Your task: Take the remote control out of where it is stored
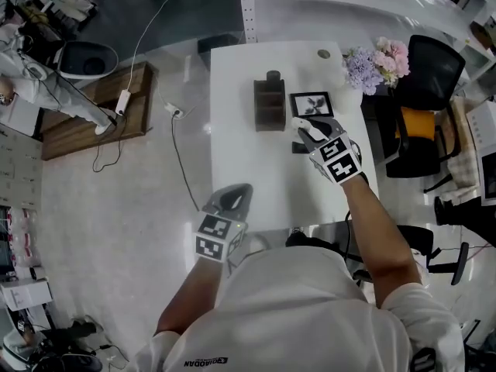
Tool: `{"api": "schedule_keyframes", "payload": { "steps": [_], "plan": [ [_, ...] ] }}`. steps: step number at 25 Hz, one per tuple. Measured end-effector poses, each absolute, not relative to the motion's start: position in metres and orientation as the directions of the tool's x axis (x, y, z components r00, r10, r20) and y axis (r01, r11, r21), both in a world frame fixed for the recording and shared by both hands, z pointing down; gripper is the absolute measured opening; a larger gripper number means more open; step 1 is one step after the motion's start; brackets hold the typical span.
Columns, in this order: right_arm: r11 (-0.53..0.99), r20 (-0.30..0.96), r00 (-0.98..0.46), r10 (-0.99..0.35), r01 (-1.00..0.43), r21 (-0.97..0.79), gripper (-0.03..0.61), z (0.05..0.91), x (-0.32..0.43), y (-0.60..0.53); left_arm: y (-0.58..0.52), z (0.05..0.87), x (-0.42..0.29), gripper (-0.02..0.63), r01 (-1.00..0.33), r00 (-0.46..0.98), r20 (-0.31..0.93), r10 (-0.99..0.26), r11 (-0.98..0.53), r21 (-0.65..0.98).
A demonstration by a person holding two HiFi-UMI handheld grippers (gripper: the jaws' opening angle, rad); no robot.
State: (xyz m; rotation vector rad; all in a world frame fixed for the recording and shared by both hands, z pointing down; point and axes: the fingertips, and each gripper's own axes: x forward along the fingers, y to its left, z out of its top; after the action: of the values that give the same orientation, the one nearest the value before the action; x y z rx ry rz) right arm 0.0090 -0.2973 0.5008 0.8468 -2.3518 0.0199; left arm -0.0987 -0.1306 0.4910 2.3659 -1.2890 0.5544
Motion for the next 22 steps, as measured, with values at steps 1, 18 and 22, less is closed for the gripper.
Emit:
{"api": "schedule_keyframes", "payload": {
  "steps": [1,18,22],
  "plan": [
    [0.782,0.569,-0.587,-0.576,-0.599,0.174,0.124,0.504,0.015,-0.295,-0.13,0.491,-0.098,0.003,-0.848,0.505,0.513,-0.694,-0.511,0.144],
    [0.524,0.535,-0.559,-0.634,-0.819,-0.233,0.123,0.551,0.081,-0.26,-0.123,0.492,-0.09,0.003,-0.818,0.533,0.526,-0.663,-0.562,0.121],
    [0.328,0.538,-0.532,-0.654,-0.84,-0.432,0.123,0.578,0.1,-0.252,-0.121,0.495,-0.089,0.003,-0.818,0.533,0.534,-0.657,-0.562,0.124]
  ]
}}
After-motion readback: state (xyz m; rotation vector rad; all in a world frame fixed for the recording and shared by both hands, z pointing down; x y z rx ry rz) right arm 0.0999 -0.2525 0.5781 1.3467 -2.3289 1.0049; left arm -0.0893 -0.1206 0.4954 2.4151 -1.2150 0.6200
